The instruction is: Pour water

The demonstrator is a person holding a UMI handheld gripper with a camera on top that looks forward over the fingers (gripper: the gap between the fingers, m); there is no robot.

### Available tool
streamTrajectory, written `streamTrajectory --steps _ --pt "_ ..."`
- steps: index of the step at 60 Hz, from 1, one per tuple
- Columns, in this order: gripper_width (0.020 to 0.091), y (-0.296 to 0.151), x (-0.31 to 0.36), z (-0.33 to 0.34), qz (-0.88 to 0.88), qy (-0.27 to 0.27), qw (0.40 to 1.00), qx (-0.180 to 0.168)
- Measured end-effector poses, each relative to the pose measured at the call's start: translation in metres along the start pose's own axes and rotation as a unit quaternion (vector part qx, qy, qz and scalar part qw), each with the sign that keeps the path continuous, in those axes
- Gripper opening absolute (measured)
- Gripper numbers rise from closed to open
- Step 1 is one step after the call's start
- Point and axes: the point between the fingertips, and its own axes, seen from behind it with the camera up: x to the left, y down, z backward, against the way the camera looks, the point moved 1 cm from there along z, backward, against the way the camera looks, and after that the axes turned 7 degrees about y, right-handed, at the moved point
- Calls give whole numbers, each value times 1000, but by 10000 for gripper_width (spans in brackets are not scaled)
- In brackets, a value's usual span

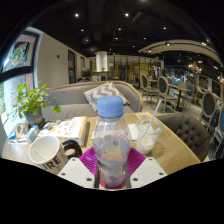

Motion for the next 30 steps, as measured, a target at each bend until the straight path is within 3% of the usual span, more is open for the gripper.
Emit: streamTrajectory --steps 10,16,19,25,30 --pt "427 2 2 -1 -6 0 1000 -6" --pt "489 7 3 -4 -8 1 1000 12" --pt "577 12 -1 0 -4 6 999 37" --pt "870 20 -2 12 -2 9 998 64" --pt "853 18 -5 28 -5 14 997 77"
